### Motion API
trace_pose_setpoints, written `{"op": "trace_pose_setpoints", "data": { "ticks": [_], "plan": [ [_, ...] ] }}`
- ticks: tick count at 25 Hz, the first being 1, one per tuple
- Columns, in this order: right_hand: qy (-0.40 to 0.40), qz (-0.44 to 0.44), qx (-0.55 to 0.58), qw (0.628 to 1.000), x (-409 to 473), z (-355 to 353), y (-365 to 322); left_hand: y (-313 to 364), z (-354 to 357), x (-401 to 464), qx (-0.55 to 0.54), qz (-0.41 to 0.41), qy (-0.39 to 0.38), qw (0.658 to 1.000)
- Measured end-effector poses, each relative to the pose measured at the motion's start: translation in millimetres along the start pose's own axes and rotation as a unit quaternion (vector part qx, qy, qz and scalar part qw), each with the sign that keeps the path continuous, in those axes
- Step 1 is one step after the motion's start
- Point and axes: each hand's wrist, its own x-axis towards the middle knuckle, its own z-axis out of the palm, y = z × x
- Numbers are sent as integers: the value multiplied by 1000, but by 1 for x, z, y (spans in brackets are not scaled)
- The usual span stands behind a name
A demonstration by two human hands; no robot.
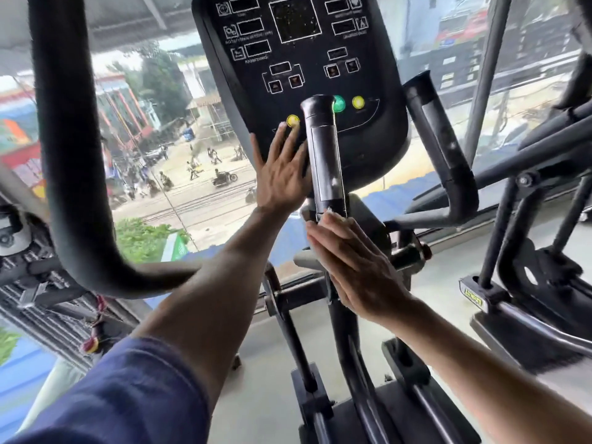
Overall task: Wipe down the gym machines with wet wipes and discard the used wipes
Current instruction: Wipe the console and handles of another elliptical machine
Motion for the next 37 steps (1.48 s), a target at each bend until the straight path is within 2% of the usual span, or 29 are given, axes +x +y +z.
{"op": "trace_pose_setpoints", "data": {
  "ticks": [4, 6, 8, 9, 10, 12, 13, 14, 16, 17, 19, 20, 21, 22, 24, 25, 26, 28, 29, 30, 34, 37],
  "plan": [
    [-45, -45, 4, 998, -56, 31, 3, -7, 15, -1, 29, 18, 71, 997],
    [-39, 18, 68, 997, -76, 37, -7, -9, 18, -1, 23, 30, 105, 994],
    [33, 154, 176, 972, -82, 36, -16, -11, 21, -1, 8, 40, 122, 992],
    [99, 242, 224, 939, -80, 37, -19, -11, 21, -2, 5, 42, 128, 991],
    [160, 345, 274, 883, -73, 35, -20, -11, 20, -1, 7, 42, 132, 990],
    [235, 513, 437, 701, -48, 39, -16, -10, 19, -2, 12, 34, 127, 991],
    [246, 547, 489, 634, -36, 42, -13, -9, 19, -2, 13, 32, 122, 992],
    [246, 553, 505, 615, -24, 42, -14, -9, 18, -2, 14, 31, 120, 992],
    [210, 512, 556, 620, -8, 37, -10, -11, 20, -1, 17, 34, 121, 992],
    [185, 479, 603, 611, -2, 32, -10, -11, 22, 0, 21, 33, 117, 992],
    [133, 447, 691, 552, -1, 30, -7, -11, 24, 1, 28, 22, 102, 994],
    [117, 472, 688, 539, -4, 32, -7, -10, 24, 0, 30, 15, 95, 995],
    [108, 495, 668, 545, -10, 41, -2, -9, 25, 0, 31, 10, 90, 995],
    [83, 512, 607, 602, -9, 44, -1, -7, 24, 0, 30, 8, 86, 996],
    [50, 495, 545, 675, -6, 49, -1, -6, 20, 0, 24, 12, 87, 996],
    [44, 498, 547, 671, 1, 53, 2, -7, 19, 0, 22, 11, 84, 996],
    [26, 473, 540, 696, 7, 46, 1, -7, 18, 0, 22, 9, 75, 997],
    [-6, 426, 562, 709, 16, 51, 4, -6, 16, 0, 24, 4, 63, 998],
    [-34, 414, 579, 701, 19, 60, 9, -6, 16, 0, 24, 4, 63, 998],
    [-40, 409, 563, 717, 19, 62, 9, -6, 15, 0, 21, 6, 66, 998],
    [-109, 380, 542, 742, 20, 71, 13, -6, 10, 1, 25, 2, 46, 999],
    [-175, 351, 577, 716, 29, 52, 13, -6, 16, 0, 39, -1, 46, 998]
  ]
}}
